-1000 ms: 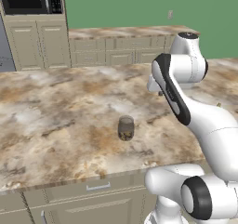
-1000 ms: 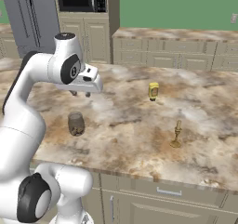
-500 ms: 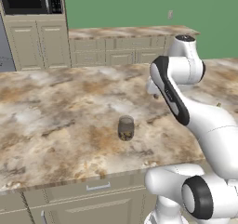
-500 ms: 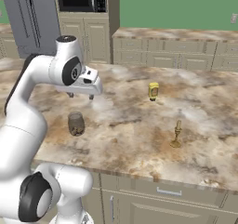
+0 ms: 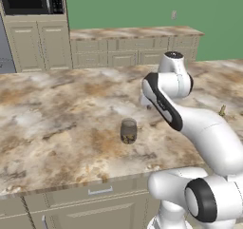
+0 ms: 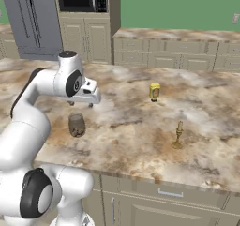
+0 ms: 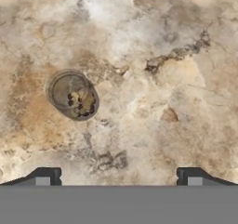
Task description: Pick the jar and candle from the dining table and place them in the open cabinet. Close the cabinet after placing the objects.
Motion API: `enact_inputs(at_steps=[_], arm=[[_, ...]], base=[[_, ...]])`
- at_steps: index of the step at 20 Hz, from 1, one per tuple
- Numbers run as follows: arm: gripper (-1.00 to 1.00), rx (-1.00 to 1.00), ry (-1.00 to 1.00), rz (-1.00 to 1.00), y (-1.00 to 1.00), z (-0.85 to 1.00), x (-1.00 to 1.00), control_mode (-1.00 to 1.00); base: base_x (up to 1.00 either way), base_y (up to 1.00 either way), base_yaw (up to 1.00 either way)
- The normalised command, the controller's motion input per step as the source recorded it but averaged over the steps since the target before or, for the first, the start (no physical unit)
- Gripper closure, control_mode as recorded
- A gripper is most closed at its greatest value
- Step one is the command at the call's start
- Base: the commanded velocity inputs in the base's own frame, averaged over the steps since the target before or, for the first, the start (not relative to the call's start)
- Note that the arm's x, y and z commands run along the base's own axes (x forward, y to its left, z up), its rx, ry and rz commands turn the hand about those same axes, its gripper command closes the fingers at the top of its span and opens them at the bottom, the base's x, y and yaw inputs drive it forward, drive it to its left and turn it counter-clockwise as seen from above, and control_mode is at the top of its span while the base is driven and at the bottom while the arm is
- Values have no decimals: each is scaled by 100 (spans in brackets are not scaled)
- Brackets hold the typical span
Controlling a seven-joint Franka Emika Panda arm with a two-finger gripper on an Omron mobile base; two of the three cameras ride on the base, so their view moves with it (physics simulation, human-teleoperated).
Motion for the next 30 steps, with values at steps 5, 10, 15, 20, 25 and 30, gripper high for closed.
enact_inputs(at_steps=[5, 10, 15, 20, 25, 30], arm=[[-100, 0, 9, 0, 30, -21, 40, -100], [-100, 0, 12, 0, 26, -20, 36, -100], [-100, 0, 12, 0, 2, -15, 23, -100], [-100, 0, 6, 0, 4, -27, 25, -100], [-100, 0, 0, 0, 2, -44, 8, -100], [-100, 0, 0, 0, 4, -40, 16, -100]], base=[[0, 0, 0], [0, 0, 0], [0, 0, 0], [0, 0, 0], [0, 0, 0], [0, 0, 0]])
